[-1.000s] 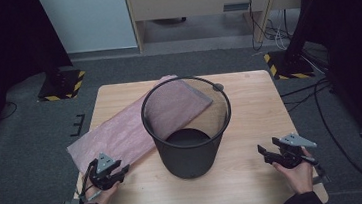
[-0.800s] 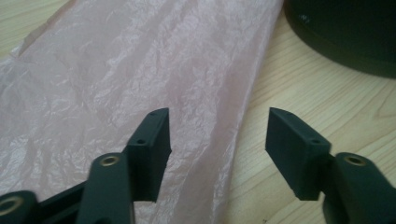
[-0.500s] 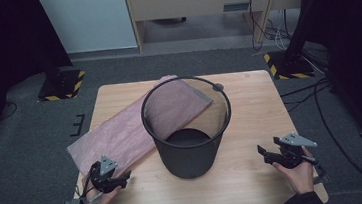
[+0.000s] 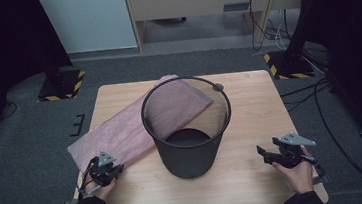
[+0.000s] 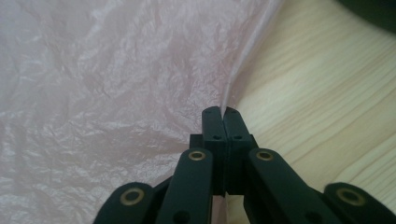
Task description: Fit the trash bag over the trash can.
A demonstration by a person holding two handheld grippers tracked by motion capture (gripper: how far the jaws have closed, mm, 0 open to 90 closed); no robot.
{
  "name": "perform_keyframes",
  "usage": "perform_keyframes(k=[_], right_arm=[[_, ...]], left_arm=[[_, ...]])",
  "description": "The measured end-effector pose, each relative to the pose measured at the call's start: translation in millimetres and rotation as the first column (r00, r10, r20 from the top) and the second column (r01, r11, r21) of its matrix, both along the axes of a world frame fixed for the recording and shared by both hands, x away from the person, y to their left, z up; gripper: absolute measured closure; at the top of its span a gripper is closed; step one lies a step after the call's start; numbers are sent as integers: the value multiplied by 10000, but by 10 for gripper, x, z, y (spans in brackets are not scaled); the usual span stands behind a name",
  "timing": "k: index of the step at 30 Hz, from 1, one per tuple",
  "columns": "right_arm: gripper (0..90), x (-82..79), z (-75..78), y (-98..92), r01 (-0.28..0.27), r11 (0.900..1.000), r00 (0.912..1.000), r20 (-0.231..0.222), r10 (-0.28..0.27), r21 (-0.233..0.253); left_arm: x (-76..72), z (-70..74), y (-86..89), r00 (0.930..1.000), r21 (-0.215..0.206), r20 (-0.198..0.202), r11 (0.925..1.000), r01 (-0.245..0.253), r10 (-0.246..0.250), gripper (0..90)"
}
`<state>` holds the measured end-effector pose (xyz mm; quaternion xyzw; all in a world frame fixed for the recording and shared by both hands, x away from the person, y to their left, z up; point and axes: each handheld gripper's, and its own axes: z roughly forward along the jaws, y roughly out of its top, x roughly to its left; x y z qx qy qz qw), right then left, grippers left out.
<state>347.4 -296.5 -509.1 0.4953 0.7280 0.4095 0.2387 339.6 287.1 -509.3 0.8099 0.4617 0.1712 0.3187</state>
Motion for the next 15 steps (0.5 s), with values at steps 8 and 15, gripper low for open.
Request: perform_keyframes(k=[8, 15], right_arm=[[269, 11, 8, -9, 51, 10000, 10000, 57, -52, 84], [279, 44, -22, 45, -104, 9999, 9999, -95, 104, -36]], left_arm=[[13, 301, 54, 9861, -2563, 1244, 9636, -756, 1104, 900], [88, 574, 27, 9630, -3909, 2044, 9166, -840, 1754, 900]])
